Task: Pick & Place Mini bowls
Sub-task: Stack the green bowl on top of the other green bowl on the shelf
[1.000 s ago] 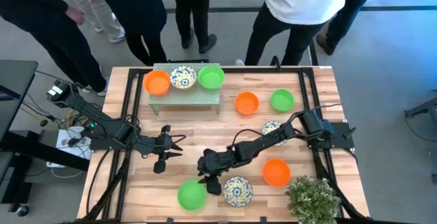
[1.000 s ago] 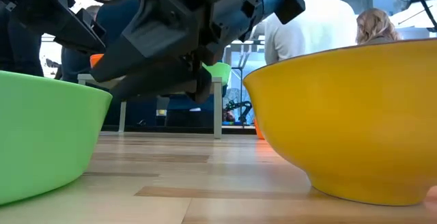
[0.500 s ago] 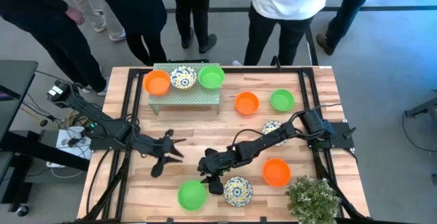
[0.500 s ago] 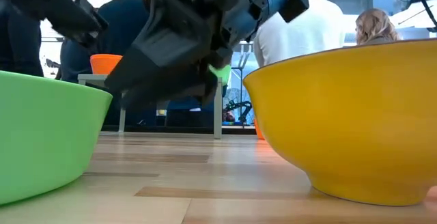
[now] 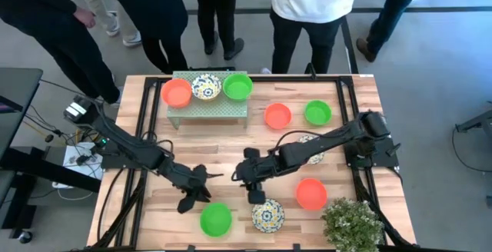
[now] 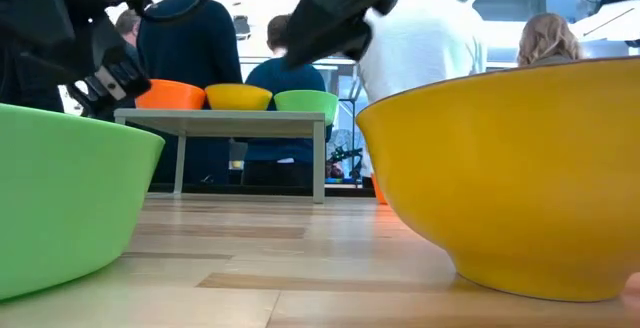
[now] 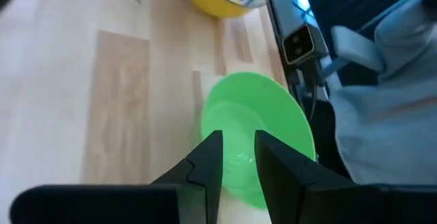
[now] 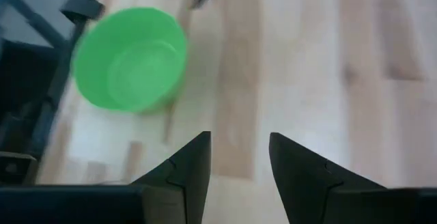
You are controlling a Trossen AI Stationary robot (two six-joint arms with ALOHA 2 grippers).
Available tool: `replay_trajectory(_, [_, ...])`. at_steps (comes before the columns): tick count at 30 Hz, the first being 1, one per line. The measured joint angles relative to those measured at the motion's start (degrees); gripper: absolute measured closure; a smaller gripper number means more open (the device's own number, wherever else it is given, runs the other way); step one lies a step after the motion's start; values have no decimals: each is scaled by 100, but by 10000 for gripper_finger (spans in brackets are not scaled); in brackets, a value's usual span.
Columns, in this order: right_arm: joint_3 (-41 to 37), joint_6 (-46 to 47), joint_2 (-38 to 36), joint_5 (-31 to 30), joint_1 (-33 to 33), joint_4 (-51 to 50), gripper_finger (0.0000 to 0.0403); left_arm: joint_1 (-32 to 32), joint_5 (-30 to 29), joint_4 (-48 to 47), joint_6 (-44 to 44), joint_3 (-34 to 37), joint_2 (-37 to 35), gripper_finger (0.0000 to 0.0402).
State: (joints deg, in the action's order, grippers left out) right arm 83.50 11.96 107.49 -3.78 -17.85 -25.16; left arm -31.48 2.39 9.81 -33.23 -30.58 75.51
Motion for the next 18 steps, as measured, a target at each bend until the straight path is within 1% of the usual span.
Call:
replay_trajectory(4, [0, -54, -309, -380, -19, -362, 258, 0, 239, -35, -20, -324, 538, 315])
replay_trajectory(8, [0, -190, -472, -384, -27, -436, 258, -38, 239, -79, -30, -418, 950, 315])
replay_trajectory(14, [0, -625, -491, -373, -58, -454, 258, -70, 191, -97, -428, -423, 1375, 315])
replay_trajectory(18, [-2, -1197, -438, -362, -52, -468, 258, -67, 178, -97, -457, -423, 1543, 315])
